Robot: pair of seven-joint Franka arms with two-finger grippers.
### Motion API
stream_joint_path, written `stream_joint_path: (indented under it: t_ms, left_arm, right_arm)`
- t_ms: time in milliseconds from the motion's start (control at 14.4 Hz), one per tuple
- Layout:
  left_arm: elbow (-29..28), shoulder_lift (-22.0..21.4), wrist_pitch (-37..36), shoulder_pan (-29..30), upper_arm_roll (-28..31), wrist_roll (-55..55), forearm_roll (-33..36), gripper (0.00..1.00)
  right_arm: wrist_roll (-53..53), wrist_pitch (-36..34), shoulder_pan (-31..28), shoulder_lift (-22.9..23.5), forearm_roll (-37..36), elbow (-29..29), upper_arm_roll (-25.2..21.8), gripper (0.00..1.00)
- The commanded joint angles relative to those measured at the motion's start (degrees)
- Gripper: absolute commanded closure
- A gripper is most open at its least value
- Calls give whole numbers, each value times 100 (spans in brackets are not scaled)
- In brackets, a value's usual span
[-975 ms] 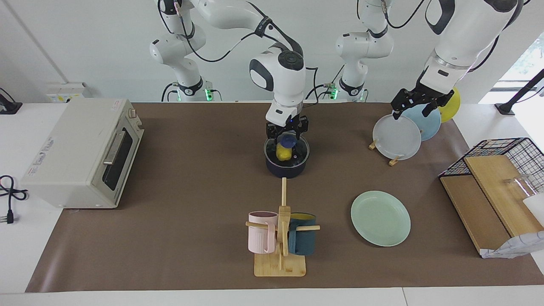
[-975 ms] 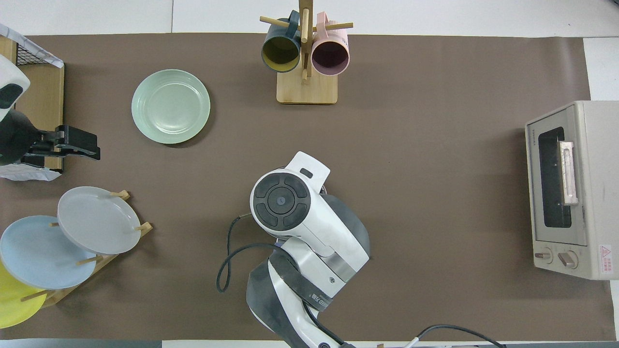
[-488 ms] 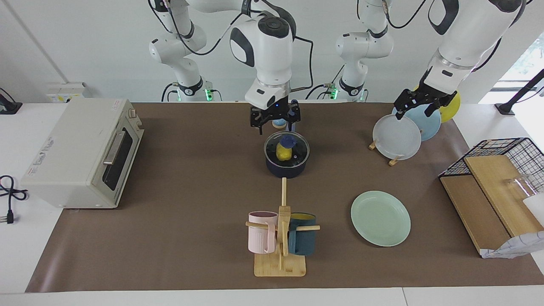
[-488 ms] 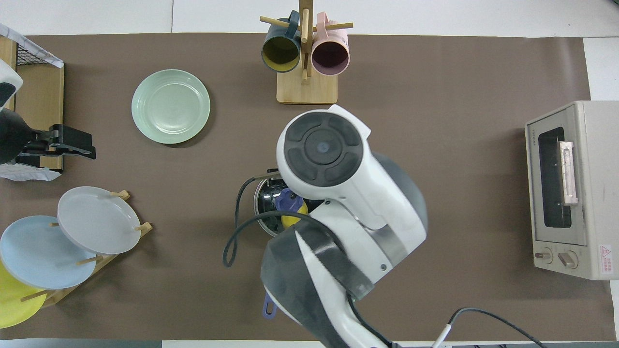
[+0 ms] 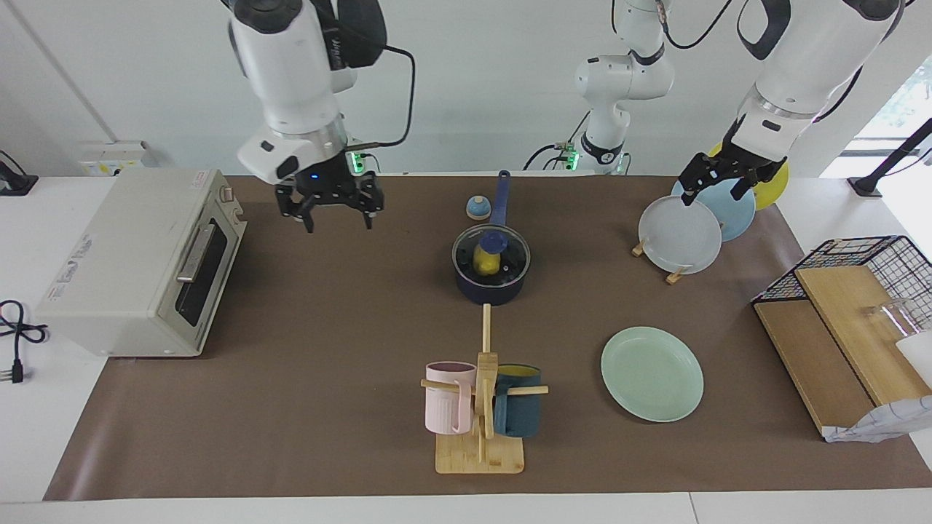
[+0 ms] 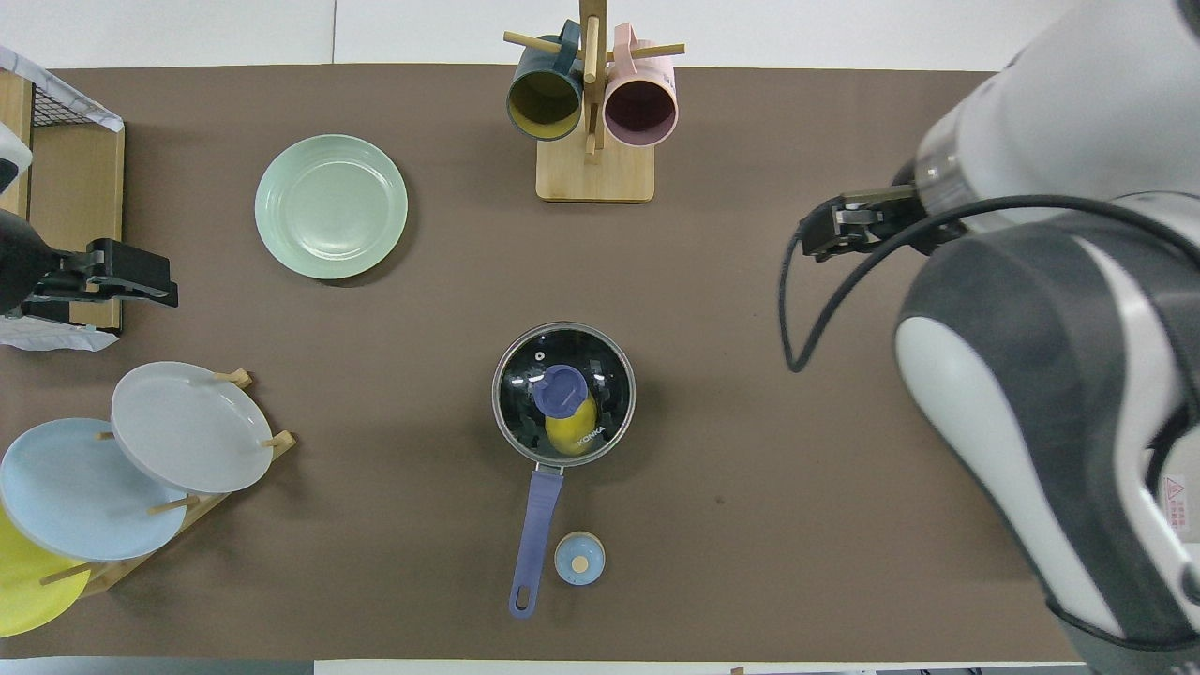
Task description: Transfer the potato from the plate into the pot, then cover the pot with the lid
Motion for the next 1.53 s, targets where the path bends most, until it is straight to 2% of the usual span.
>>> stream_joint_path:
  t_ms: [0,139,279,697,836,975,1114,1463]
  left_arm:
    - [-92,-101,75,18,16,246,68,0]
    - [-83,-101,83,88,16,544,68,0]
    - [-83,-101,119,88,16,598,68,0]
    - [-92,-119,145,97,7,563,59,0]
    - [-92,-119,145,79,-1,554,59,0]
    - [-92,-127,101,79,-2,554,59,0]
    - [-92,-119,101,88,7,554,59,0]
    - [-92,-128,101,79,-2,545,59,0]
  right_arm:
    - [-495,-688,-509,-303,-51,-201,98,0]
    - [-1006,-664,-660,-436,-147,-325,98,0]
    - [-1017,-655,-704,-549,-306,-430,98,0]
    - [-1069,-419,-941,-1129,-315,-1352,81,0]
    - [-1078,-374,-986,-1174,-315,-1459,72,0]
    - [-1087,37,-1003,-1139,-411,-1512,81,0]
    - [-1122,30,-1187,-1034,-403,-1450,89,0]
    - [-1122,-49,-1205,-1060,-368,-1468,89,0]
